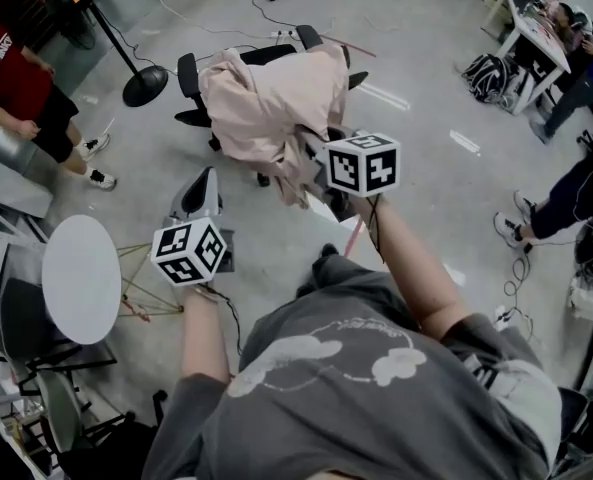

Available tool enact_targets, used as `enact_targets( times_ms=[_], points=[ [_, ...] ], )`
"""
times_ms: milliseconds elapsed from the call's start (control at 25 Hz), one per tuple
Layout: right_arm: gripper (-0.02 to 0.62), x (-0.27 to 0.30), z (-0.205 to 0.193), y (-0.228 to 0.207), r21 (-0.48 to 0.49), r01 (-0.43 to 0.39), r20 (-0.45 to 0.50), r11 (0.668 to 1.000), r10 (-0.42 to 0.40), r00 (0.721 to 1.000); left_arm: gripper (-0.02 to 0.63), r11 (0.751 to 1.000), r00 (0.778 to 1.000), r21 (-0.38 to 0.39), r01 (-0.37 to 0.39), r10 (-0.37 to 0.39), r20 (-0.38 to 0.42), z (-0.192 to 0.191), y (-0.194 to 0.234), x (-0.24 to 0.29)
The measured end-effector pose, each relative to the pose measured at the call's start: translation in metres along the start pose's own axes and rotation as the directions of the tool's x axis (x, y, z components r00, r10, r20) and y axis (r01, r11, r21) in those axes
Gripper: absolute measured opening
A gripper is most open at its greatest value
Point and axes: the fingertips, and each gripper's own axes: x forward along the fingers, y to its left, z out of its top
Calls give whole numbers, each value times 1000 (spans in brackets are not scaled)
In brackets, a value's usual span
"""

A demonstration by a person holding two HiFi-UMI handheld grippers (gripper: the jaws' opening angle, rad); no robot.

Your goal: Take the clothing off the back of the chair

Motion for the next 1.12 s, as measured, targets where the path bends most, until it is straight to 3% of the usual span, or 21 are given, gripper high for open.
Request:
enact_targets(
  times_ms=[560,1120],
  points=[
    [15,-38,-5,6,73,-86,27,994,85,996,0,1000,1000,-10,-11,10,-10,-7,-20,1],
    [14,-114,-37,7,115,-123,24,986,121,992,0,1000,999,24,-11,12,-42,-24,-80,-32]
  ],
)
